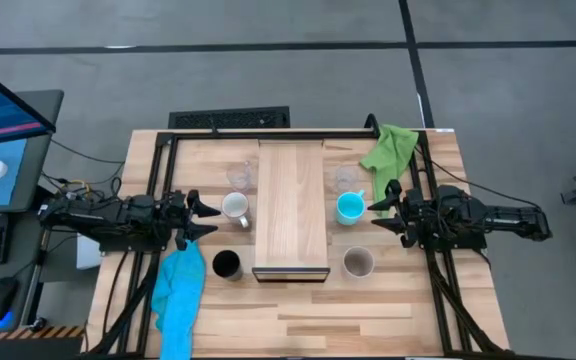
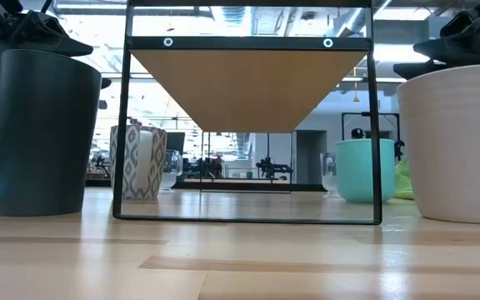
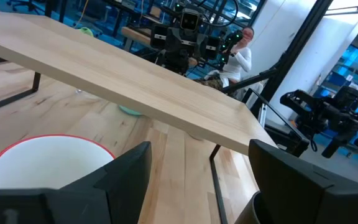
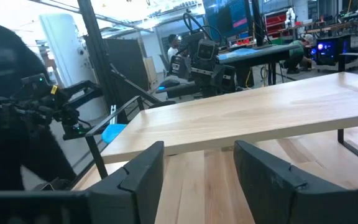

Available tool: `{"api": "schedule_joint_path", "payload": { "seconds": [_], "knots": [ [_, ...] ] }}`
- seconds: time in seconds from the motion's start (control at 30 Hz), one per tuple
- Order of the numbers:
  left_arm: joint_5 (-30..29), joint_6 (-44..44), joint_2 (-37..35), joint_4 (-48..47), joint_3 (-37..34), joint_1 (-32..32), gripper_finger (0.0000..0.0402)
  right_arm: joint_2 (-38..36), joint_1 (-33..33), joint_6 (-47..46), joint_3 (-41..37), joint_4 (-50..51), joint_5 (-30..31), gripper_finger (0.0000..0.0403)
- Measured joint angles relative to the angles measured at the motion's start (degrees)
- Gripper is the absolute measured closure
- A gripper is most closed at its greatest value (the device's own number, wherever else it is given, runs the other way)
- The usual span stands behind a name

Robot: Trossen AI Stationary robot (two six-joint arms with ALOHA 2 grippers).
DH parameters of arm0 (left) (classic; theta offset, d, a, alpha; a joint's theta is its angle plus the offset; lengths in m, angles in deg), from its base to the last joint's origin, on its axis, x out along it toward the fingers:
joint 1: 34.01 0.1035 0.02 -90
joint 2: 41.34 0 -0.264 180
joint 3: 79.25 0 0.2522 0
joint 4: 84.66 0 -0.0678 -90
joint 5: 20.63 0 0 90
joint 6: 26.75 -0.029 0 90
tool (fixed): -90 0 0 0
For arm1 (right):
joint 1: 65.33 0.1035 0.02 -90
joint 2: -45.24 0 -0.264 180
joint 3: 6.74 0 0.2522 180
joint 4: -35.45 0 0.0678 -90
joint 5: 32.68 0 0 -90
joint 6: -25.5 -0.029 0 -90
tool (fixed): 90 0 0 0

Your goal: Stack small to large cups/mugs on shelf

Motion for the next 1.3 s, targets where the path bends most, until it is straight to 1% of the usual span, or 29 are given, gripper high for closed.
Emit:
{"api": "schedule_joint_path", "payload": {
  "seconds": [0.43, 0.57, 0.7, 0.8, 1.03, 1.2, 1.3],
  "knots": [
    [0.0, 0.3, 0.0, 0.0, 0.0, 0.0, 0.0141, 0.0, 0.0, 0.0, 0.0, 0.0, 0.0, 0.0187],
    [0.0, 4.4, 0.0, 0.0, 0.0, 0.0, 0.0141, 0.0, 0.0, 0.0, 0.0, 0.0, 0.0, 0.0187],
    [-0.1, 6.3, 0.0, 0.0, 0.0, 0.0, 0.0141, 0.0, 0.0, 0.0, 0.0, 0.0, 0.0, 0.0187],
    [-1.4, 8.0, 0.0, 0.2, 0.0, 0.0, 0.0141, 0.0, 0.0, 0.0, 0.0, 0.0, 0.0, 0.0187],
    [-1.9, 15.6, 0.0, 0.6, 0.0, 0.0, 0.0141, 0.0, 0.0, 0.0, 0.0, 0.0, 0.1, 0.0187],
    [-3.8, 19.8, 0.0, 0.8, 0.0, 0.0, 0.0141, 0.0, -0.1, 0.0, 0.0, 0.0, 3.8, 0.0187],
    [-5.9, 22.1, 0.0, 1.1, 0.0, 0.0, 0.0141, 0.0, -0.1, 0.0, 0.0, 0.1, 4.7, 0.0187]
  ]
}}
